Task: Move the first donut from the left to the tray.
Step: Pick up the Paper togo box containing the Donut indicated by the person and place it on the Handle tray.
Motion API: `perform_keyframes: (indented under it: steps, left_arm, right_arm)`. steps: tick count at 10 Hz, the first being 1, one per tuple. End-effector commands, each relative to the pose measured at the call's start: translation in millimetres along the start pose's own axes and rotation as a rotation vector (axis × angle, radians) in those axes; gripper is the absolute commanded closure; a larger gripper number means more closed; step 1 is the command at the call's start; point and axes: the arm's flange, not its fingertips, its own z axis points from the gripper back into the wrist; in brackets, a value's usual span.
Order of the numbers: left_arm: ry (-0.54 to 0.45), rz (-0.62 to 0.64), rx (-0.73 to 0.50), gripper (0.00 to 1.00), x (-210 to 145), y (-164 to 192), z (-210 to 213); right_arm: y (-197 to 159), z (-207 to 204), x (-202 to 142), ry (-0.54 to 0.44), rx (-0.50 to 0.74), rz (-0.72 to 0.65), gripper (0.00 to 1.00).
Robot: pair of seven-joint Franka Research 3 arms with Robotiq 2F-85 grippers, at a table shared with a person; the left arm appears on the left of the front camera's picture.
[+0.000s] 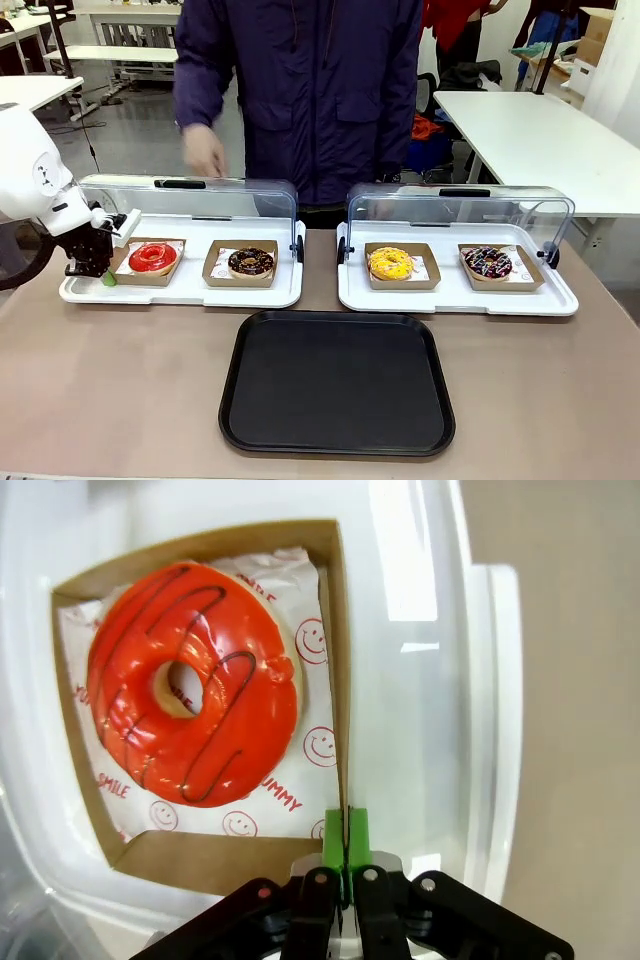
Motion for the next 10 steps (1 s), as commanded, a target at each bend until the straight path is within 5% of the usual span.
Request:
perform_keyframes:
  steps: [1, 5, 10]
  left_arm:
    - [0.011, -0.025, 0.007, 1.00, 1.8, -3.9, -1.1]
    - [-0.049, 0.030, 0.111, 0.99, 26.6, 4.3, 30.7]
    - [-0.038, 0.002, 0.200, 0.99, 124.4, -8.1, 77.9]
  right_arm:
    - [1.4, 0.2, 2.2, -0.002, -0.001, 0.005, 0.00]
    - [1.4, 0.2, 2.2, -0.002, -0.001, 0.005, 0.00]
    - [1.4, 0.2, 2.2, -0.002, -0.001, 0.005, 0.00]
